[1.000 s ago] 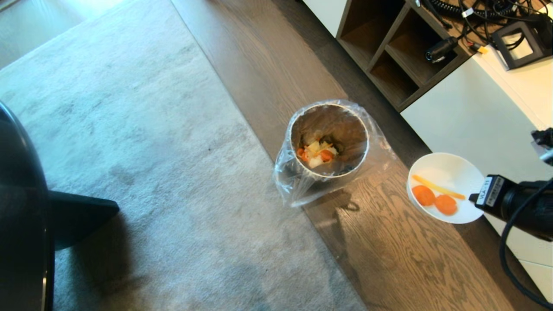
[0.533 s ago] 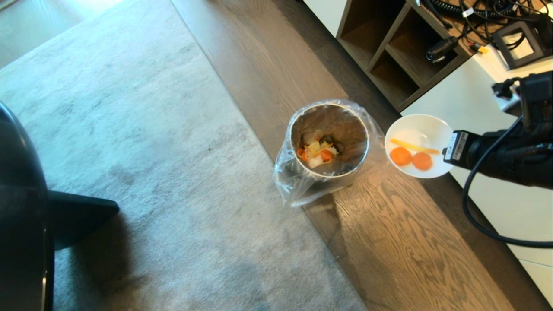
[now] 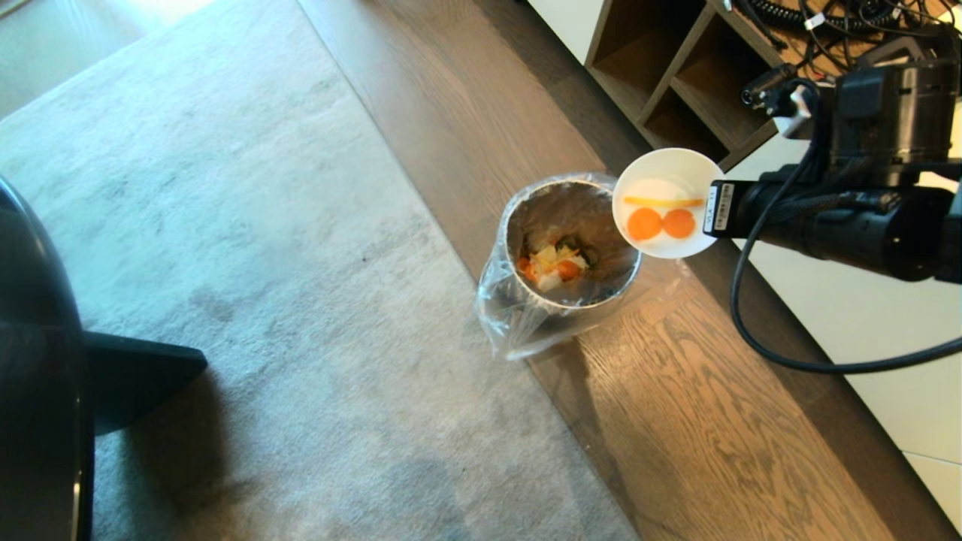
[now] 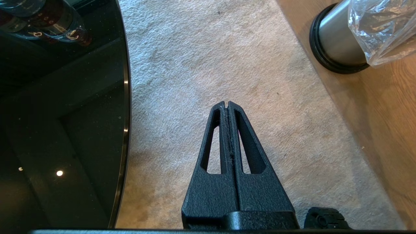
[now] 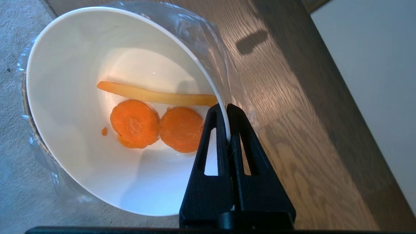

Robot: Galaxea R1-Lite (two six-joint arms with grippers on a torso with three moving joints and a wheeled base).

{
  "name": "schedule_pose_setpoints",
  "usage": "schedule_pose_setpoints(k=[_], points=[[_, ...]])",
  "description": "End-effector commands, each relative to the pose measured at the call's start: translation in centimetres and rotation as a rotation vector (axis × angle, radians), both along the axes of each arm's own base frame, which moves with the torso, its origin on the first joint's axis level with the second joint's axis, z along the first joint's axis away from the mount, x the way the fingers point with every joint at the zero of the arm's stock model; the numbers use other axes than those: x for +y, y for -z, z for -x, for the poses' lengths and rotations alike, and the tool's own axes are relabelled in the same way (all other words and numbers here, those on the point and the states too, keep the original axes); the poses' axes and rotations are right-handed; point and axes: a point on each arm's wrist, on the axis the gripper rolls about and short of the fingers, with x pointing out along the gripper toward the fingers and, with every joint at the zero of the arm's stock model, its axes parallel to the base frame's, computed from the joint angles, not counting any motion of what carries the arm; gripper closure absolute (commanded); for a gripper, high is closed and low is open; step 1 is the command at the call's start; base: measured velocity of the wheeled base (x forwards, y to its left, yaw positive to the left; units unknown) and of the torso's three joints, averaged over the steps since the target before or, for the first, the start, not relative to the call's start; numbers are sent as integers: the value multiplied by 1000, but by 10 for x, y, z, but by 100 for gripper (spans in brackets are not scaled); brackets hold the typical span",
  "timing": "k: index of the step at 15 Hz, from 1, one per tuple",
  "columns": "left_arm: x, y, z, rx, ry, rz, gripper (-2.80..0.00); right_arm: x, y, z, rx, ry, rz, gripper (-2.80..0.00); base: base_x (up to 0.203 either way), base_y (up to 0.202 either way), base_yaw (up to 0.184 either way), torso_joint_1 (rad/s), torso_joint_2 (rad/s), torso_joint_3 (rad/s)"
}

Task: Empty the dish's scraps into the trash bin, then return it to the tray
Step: Move the bowl over the trash can, then pour the leftover food from the bowl into the trash can

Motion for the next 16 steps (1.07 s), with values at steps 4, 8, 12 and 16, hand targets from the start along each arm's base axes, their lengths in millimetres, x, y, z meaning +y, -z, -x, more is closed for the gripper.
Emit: schedule_pose_setpoints(k=[4,8,12,16], points=[[0,0,0,-1,-1,0,0,20,9,-28,-155,-45,192,0,0,0,0,0,0,0],[0,0,0,-1,-1,0,0,26,8,-42,-312,-36,348,0,0,0,0,0,0,0],[0,0,0,-1,-1,0,0,37,16,-45,-462,-27,480,0,0,0,0,0,0,0],[0,0,0,-1,-1,0,0,54,26,-29,-523,-68,537,0,0,0,0,0,0,0]])
